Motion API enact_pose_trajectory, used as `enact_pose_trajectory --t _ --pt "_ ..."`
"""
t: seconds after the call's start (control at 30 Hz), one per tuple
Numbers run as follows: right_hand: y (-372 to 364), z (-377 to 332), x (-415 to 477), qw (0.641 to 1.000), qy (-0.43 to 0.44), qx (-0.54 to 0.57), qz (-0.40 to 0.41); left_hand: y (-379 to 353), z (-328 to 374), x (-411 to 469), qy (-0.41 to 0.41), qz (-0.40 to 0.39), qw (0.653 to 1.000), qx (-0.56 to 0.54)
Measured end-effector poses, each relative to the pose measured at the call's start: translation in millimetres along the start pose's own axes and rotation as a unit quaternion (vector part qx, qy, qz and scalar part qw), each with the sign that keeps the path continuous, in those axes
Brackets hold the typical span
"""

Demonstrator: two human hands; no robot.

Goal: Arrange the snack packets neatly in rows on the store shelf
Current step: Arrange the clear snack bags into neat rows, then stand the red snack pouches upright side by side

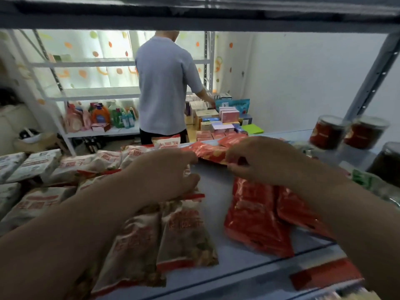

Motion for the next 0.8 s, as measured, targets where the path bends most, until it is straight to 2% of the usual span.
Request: enact_pose_trajectory --t 0.17,0.3,0.43,0.53,0.7,0.8 --pt "6 79 26 0.997 -0.041 0.064 -0.017 4 13 66 0.108 -0.036 0.985 -0.130" --pt "-6 128 62 0.987 -0.074 0.110 -0.087 -1 25 107 0.153 -0.090 0.932 -0.317" --pt "-27 154 84 0.970 -0.101 0.134 -0.175 -7 23 127 0.189 -0.107 0.909 -0.354" --pt "-38 162 90 0.968 -0.098 0.140 -0.183 -12 26 130 0.207 -0.130 0.891 -0.383" --pt "-43 167 86 0.950 -0.100 0.251 -0.157 -18 24 136 0.203 -0.052 0.880 -0.427" --pt "-48 173 83 0.922 -0.131 0.337 -0.135 -17 22 141 0.200 -0.007 0.860 -0.470"
Point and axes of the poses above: each hand's wrist, its own x-axis towards the middle knuckle, its own y-axis out of the back of the hand, z = x × y, the point moved 3 cm from there along x, towards the middle knuckle, and after that the axes turned 14 degrees about -z, right-handed, at the moved point
